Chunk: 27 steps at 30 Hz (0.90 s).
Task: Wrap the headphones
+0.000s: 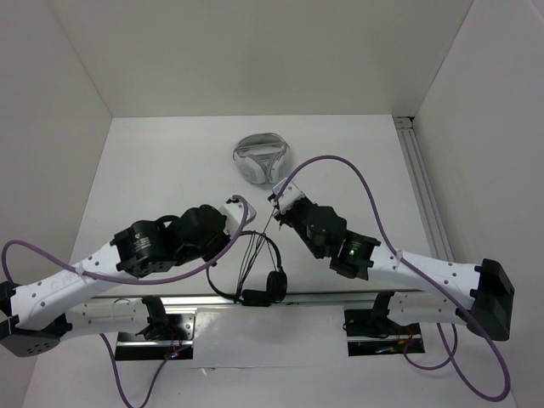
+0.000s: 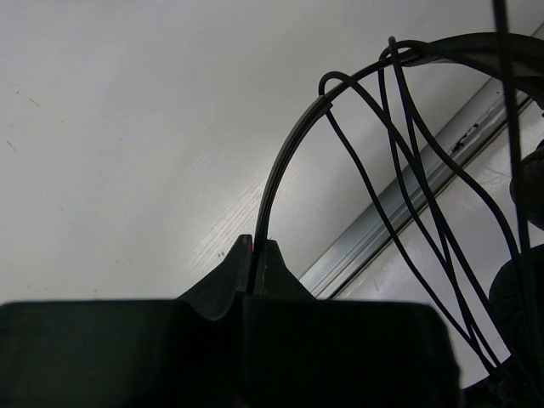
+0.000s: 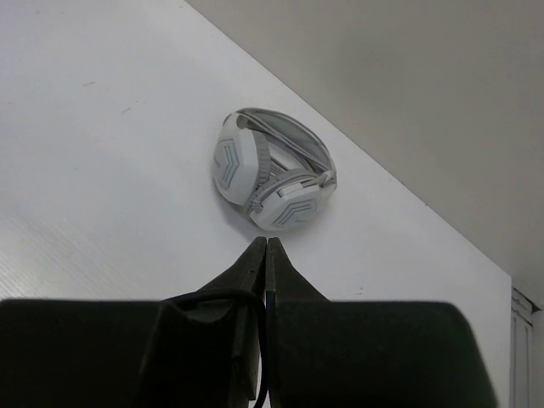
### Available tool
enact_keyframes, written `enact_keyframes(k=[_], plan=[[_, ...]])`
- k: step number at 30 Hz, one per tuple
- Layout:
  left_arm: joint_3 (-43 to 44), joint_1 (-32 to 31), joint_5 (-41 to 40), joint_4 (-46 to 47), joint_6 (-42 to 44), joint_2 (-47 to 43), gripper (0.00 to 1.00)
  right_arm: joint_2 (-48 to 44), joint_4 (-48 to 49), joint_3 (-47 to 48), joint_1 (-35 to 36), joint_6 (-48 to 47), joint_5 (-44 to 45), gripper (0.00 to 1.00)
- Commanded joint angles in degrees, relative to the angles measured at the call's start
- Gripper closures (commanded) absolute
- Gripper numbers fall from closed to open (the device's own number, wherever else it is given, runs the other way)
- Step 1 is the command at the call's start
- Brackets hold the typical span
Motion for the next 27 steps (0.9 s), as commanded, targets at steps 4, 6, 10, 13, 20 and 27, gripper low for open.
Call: enact_keyframes(k=[4,6,10,13,20,27], plan=[[5.52,-0.31,0.43,0.15,1.25,-0.57,1.00,2.25,4.46,-1.11,-5.15,6.45,-12.62,0.91],[7.46,-0.31,-0.11,0.68,1.25,-0.57,1.00,2.95,6.74,-2.86,-5.94,9.00,-16.91,0.91],[9.75,-0.31,-0.11,1.74,1.87,-0.57,1.00,6.02,12.71,-5.51,-7.35,12.09,-22.21,0.91],[11.68,-0.31,2.43,2.35,3.19,-0.57,1.00,9.10,15.18,-6.21,-9.19,13.94,-25.81,0.91],[15.37,-0.31,-0.98,3.58,3.71,-0.04,1.00,12.62,15.89,-5.07,-10.42,16.31,-31.61,0.91],[10.11,-0.31,-4.85,15.60,8.63,-2.41,1.00,14.20,22.30,-7.53,-11.48,21.67,-41.72,0.90]])
